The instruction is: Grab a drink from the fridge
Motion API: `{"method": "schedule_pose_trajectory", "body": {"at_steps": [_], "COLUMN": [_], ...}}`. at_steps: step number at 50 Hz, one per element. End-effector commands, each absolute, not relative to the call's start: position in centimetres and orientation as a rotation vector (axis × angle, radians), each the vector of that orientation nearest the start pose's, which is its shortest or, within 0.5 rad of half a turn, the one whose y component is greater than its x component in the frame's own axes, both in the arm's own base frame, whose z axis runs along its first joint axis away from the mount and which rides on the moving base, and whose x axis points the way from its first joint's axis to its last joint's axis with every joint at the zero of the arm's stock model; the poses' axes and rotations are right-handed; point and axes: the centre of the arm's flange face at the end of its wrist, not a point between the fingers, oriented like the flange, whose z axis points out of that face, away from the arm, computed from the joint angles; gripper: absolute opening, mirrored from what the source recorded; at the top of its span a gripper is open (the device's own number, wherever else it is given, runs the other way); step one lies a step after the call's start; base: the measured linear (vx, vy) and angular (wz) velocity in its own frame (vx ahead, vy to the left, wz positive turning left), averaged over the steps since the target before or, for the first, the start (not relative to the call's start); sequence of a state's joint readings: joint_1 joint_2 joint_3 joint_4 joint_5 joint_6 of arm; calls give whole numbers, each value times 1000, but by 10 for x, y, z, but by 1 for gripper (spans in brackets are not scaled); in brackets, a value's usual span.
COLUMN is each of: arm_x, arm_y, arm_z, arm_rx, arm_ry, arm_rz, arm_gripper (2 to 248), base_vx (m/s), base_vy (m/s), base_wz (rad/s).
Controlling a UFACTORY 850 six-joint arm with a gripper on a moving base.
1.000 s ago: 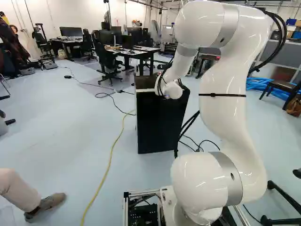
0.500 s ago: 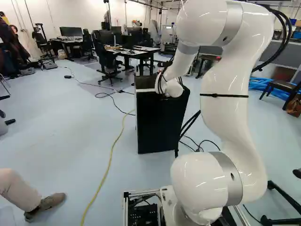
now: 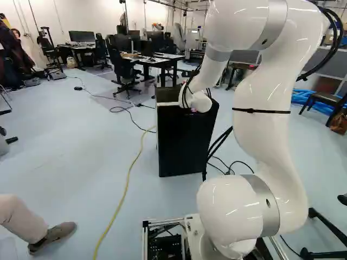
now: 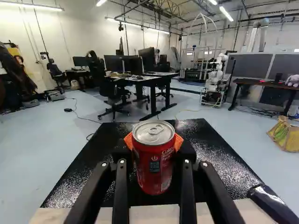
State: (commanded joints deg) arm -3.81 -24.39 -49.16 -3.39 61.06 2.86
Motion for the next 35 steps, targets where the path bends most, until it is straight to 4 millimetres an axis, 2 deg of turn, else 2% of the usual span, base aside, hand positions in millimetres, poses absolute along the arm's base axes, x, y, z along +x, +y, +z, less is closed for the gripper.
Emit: {"method": "schedule_pose_trajectory", "body": {"at_steps": [17,35], "arm_x": [536,491], "arm_y": [-28,-21], "arm_z": [395,401], "arm_rx": [-2325,-2368], "arm_ry": [42,36], "arm_rz": [-2103,-2056], "arm_gripper": [98,98], "base_vx": [0,0], "base_vy": [0,0], "base_wz": [0,0]}}
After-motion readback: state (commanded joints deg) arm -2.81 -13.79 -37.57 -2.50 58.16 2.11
